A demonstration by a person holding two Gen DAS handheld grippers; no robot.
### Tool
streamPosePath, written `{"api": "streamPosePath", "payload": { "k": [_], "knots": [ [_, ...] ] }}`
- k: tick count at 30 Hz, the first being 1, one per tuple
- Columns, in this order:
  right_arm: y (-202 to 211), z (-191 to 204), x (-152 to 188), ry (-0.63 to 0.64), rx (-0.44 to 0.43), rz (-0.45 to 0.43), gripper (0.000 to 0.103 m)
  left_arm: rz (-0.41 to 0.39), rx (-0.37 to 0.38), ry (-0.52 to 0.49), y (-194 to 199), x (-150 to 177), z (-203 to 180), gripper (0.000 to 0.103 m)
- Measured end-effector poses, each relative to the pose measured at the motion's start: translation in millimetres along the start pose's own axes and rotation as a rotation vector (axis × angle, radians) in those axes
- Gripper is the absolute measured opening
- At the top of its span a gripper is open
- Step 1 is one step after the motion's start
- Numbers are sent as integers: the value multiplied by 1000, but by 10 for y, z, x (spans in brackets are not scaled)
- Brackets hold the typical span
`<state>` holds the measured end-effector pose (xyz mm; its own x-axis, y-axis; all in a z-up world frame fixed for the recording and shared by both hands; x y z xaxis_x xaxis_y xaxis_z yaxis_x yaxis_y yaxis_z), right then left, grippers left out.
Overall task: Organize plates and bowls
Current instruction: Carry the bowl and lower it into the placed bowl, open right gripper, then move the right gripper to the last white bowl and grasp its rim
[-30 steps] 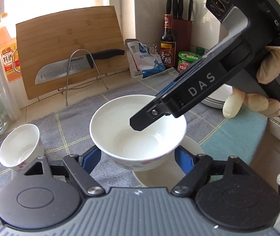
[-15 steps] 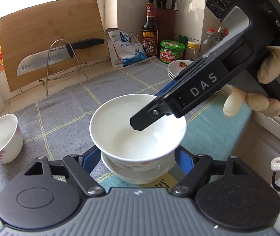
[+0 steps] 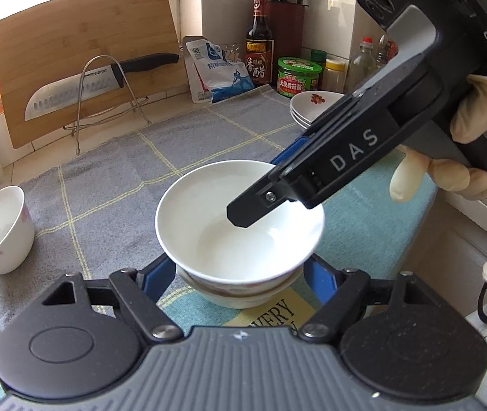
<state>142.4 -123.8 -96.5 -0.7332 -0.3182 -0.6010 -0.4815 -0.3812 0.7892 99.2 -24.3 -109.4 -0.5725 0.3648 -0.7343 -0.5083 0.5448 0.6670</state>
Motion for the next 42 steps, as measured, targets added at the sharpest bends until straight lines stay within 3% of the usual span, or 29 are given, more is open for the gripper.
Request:
{"api": "streamPosePath", "payload": {
  "k": [6, 9, 11, 20, 26, 30, 35, 42],
  "knots": [
    [-13, 0, 1, 0, -1, 4, 66, 6, 4, -3, -23, 14, -7, 83],
    [-4, 16, -4, -3, -14, -8, 80, 3, 9, -8, -27, 20, -5, 94],
    [23, 34, -32, 4, -10, -23, 90, -5, 26, -7, 6, 18, -7, 96],
    [36, 128, -263, 73, -15, -54, 95, 0, -4, 30, 177, 121, 115, 96],
    [-117, 256, -570, 160, -62, -49, 96, -25, -123, 131, 350, 226, 479, 96],
    [-256, 388, -804, 225, -90, -45, 96, -58, -246, 210, 449, 261, 874, 96],
    [-491, 519, -1101, 286, -112, -35, 96, -113, -382, 240, 517, 228, 1325, 97],
    [-830, 633, -1459, 328, -137, -30, 96, -142, -436, 238, 358, 167, 1792, 97]
  ]
}}
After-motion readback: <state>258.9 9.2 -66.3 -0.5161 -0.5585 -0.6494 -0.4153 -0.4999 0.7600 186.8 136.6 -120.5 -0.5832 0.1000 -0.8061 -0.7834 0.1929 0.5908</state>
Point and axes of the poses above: each gripper's, at about its wrist camera, not at the fingertips, and y roughly against the way its jaws point, z to its left, x to its underside, the point moved 7 cm from there along -y, roughly the way its jaws point, and after that the axes turned 8 degrees about y, right-handed, at the moved point
